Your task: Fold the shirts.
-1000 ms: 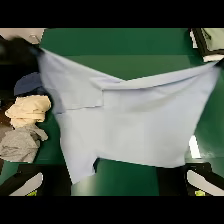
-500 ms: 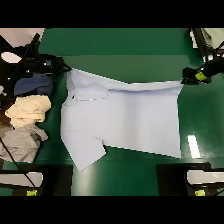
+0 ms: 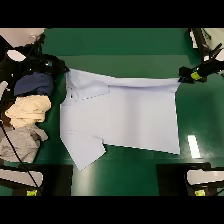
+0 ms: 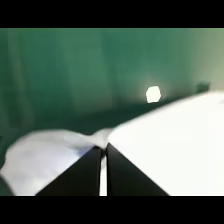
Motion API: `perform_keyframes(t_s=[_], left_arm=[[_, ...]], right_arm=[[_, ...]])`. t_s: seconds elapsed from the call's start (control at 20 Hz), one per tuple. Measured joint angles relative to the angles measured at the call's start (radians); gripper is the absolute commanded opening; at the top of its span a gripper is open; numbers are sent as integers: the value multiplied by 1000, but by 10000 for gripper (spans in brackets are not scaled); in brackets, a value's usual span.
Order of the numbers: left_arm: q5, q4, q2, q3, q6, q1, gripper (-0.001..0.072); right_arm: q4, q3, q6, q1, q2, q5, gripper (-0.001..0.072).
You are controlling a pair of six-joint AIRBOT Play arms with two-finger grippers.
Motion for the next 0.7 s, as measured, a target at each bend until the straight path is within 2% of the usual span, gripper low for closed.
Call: perform_keyframes(t_s=[0.25, 0.45, 0.5, 0.55, 0.6, 0.65, 0.7], left_arm=[[-235, 194, -2, -13, -7, 0, 23], [-326, 264, -2, -53, -9, 0, 24], [-342, 276, -2, -60, -11, 0, 85], [-357, 283, -2, -64, -11, 0, 385], [-375, 292, -2, -68, -18, 0, 587], [-388, 301, -2, -70, -32, 0, 550], [-400, 312, -2, -71, -42, 0, 551]], right_arm=[[-2, -113, -10, 42, 14, 84, 12], [-1, -230, -11, 60, 56, 79, 16], [0, -251, -11, 57, 67, 76, 17], [2, -266, -11, 51, 76, 75, 81], [3, -275, -11, 45, 80, 76, 315], [3, -280, -11, 36, 85, 82, 390], [3, -281, -12, 28, 89, 92, 390]])
